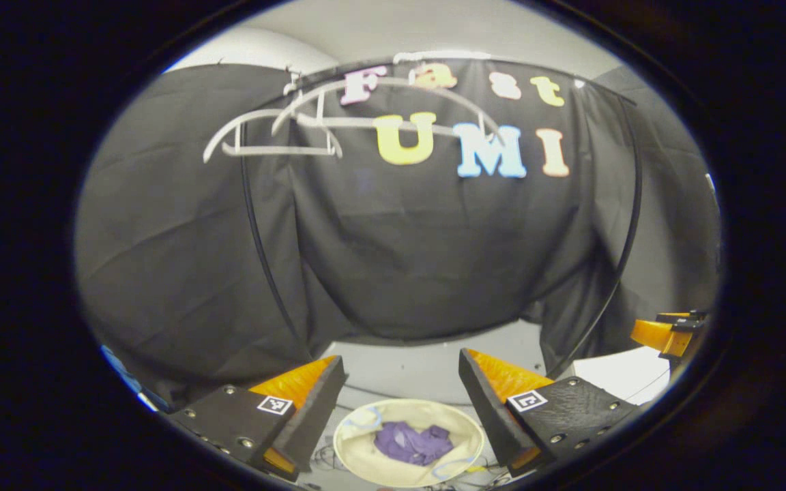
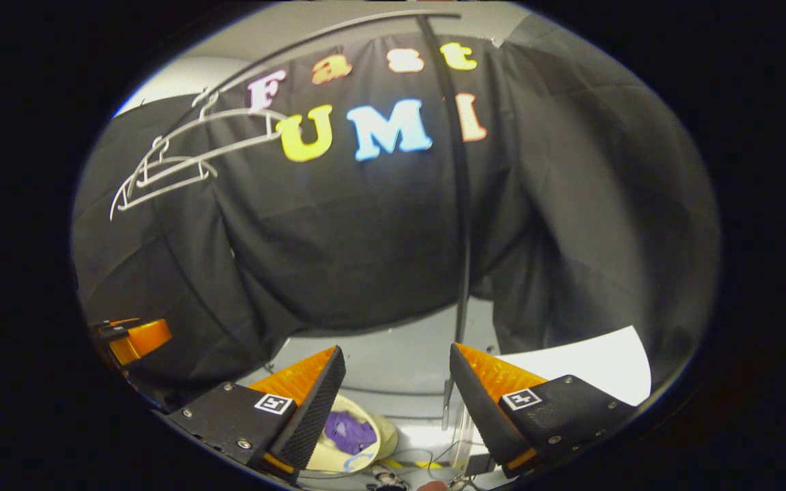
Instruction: Grasp the clothes on the hanger with both hands and then place them into the laundry hamper below.
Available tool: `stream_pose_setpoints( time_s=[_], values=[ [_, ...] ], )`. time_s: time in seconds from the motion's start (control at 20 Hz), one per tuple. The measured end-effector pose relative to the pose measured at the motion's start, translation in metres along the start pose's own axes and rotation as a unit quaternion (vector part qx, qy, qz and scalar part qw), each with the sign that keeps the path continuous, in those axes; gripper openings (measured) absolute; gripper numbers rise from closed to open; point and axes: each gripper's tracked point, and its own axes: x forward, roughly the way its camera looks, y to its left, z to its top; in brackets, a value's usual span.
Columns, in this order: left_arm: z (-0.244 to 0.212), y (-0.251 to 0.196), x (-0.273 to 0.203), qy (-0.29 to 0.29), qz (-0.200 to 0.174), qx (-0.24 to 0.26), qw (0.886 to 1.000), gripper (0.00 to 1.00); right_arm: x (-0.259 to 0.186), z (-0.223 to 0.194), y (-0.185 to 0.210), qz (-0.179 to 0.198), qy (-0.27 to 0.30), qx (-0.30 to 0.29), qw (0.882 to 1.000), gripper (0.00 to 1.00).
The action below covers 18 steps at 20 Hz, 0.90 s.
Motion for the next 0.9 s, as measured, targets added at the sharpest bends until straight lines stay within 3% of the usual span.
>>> stream_pose_setpoints(
  time_s=[0.1,0.15,0.4,0.45,0.5,0.55,0.65,0.75,0.9],
  values=[
    [0.049,-0.022,-0.02,-0.044,0.0,0.003,0.999,1.0,-0.012,0.025,-0.024,-0.013,-0.04,-0.002,0.999,0.95],
    [0.069,-0.033,-0.034,-0.061,-0.002,0.006,0.998,1.0,-0.019,0.039,-0.034,-0.017,-0.058,-0.001,0.998,0.91],
    [0.137,-0.086,-0.087,-0.121,-0.04,0.008,0.992,1.0,-0.063,0.116,-0.084,-0.048,-0.158,-0.013,0.986,1.0],
    [0.144,-0.095,-0.094,-0.131,-0.052,0.008,0.99,1.0,-0.07,0.128,-0.094,-0.058,-0.176,-0.016,0.983,0.91],
    [0.15,-0.105,-0.098,-0.143,-0.062,0.008,0.988,1.0,-0.076,0.139,-0.101,-0.068,-0.189,-0.017,0.98,0.91],
    [0.16,-0.108,-0.104,-0.157,-0.07,0.008,0.985,1.0,-0.083,0.15,-0.108,-0.077,-0.2,-0.015,0.977,0.95],
    [0.183,-0.104,-0.121,-0.186,-0.076,0.008,0.98,1.0,-0.093,0.163,-0.109,-0.097,-0.225,-0.007,0.97,0.91],
    [0.2,-0.09,-0.138,-0.209,-0.068,0.013,0.976,1.0,-0.112,0.17,-0.12,-0.131,-0.245,-0.004,0.96,0.95],
    [0.199,-0.069,-0.147,-0.226,-0.065,-0.02,0.972,1.0,-0.136,0.169,-0.12,-0.15,-0.265,-0.011,0.952,0.95]
  ],
)
